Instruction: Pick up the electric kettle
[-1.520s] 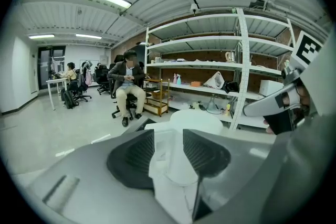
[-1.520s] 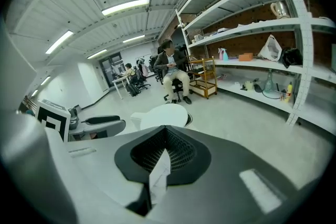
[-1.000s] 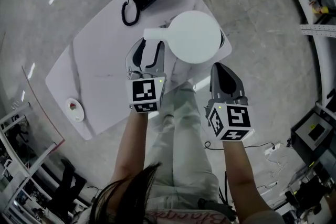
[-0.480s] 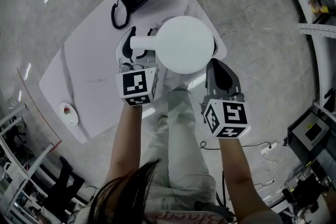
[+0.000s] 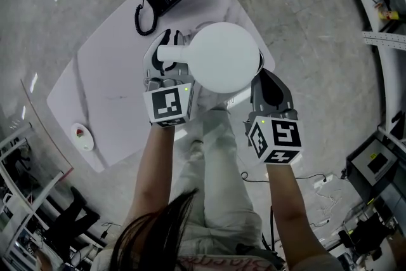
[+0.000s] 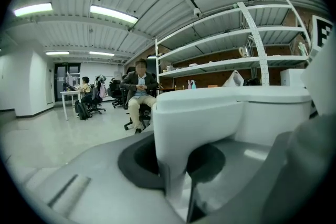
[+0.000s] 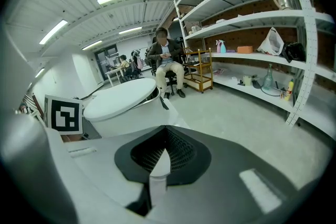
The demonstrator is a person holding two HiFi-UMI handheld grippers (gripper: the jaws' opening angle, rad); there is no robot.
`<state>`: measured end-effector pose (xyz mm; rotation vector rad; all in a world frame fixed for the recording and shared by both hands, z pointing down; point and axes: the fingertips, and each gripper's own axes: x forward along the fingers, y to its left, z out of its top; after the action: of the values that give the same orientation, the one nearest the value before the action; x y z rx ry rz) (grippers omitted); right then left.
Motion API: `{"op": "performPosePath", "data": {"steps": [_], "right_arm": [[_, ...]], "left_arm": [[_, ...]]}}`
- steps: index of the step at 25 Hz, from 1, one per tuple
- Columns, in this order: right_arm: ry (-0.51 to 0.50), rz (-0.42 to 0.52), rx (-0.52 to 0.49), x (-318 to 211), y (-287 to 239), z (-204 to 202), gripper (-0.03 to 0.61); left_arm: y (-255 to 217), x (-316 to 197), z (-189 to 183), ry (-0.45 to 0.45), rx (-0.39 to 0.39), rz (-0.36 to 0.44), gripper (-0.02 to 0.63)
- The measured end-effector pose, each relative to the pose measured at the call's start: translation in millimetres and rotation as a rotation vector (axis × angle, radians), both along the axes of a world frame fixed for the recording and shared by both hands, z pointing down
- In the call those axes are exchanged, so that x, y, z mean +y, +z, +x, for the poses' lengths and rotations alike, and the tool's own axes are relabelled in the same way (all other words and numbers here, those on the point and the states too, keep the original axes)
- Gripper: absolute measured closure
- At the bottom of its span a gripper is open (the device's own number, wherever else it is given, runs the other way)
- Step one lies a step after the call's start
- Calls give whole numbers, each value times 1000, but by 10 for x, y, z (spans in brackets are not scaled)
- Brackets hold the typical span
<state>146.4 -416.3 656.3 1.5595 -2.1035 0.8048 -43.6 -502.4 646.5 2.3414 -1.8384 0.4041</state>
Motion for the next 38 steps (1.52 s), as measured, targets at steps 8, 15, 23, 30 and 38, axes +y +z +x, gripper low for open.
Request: {"op": "performPosePath", "data": {"steps": [8, 15, 23, 30, 38], "right_arm": [[-2, 3, -5, 82, -29, -69, 558], [22, 18, 1, 55, -79, -11, 558], [29, 49, -4, 83, -267, -58, 558], [13, 107, -20, 11, -745, -128, 558], [2, 174, 9, -117, -1389, -75, 558]], "left_arm": [[-53, -17, -40, -113, 30, 13, 551], [-139, -83, -96, -170, 64, 9, 551], [-429, -56, -219, -179, 60, 33, 550], [-859, -19, -167, -158, 90, 35, 549], [-1508, -33, -98, -136, 105, 57, 550]]}}
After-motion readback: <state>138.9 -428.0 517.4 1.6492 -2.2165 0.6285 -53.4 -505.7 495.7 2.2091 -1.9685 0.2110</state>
